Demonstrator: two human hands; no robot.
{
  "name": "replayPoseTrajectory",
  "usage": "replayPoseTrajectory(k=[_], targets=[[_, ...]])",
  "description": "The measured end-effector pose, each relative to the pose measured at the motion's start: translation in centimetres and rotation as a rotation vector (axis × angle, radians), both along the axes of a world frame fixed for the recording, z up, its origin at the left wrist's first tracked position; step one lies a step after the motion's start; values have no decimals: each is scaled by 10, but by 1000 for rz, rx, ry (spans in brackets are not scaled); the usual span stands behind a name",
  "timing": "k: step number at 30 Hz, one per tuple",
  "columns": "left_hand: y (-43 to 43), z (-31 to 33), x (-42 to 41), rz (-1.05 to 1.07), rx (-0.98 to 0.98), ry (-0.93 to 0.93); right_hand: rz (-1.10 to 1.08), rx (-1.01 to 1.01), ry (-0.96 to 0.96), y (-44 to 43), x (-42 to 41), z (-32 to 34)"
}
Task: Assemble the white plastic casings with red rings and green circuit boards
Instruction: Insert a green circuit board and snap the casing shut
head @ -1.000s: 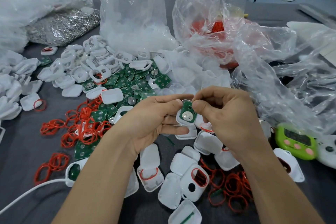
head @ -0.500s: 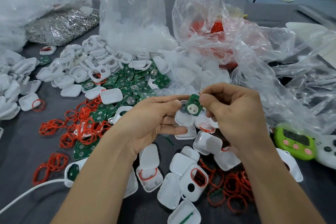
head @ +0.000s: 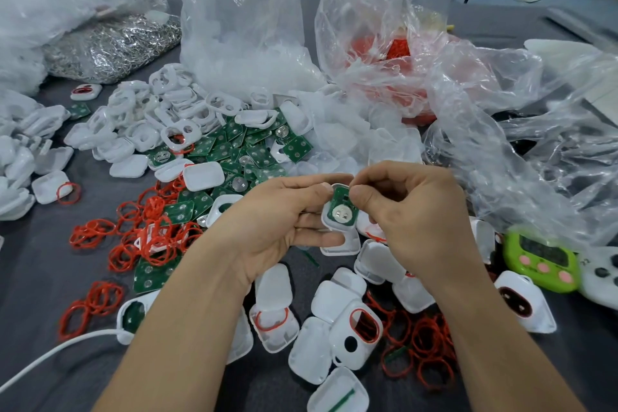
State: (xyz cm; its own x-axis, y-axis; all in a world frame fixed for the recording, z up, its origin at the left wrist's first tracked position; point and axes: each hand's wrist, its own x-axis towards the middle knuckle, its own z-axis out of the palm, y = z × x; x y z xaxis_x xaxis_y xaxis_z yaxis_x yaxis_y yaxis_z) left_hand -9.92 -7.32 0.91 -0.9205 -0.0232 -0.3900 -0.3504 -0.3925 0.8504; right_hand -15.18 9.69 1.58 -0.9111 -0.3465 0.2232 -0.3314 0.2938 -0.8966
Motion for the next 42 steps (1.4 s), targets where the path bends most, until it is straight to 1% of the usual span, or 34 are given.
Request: replayPoseTrajectory(k=[5,13,20,26,32,35,38,42], targets=[[0,0,1,-6,4,2,-82,82,92,-2,4,1],[-2,1,1,-11,16,-8,-123,107,153,-6,7,-1],[-1,0,1,-19,12,-3,-125,66,144,-8,8,0],[-1,-1,1,-22,5,-3,-150,91,169,-10,8,-3],[0,0,1,-18,6,-4,-119,28,47,-8,3,-5],[1,0,1,-18,2,0,-125,30,24,-8,2,-5],[1,-1,1,-16,3,-1,-140,46,38,-9,3,-6],[0,0,2,-21,14,6,-176,105,106,-10,6,-4]])
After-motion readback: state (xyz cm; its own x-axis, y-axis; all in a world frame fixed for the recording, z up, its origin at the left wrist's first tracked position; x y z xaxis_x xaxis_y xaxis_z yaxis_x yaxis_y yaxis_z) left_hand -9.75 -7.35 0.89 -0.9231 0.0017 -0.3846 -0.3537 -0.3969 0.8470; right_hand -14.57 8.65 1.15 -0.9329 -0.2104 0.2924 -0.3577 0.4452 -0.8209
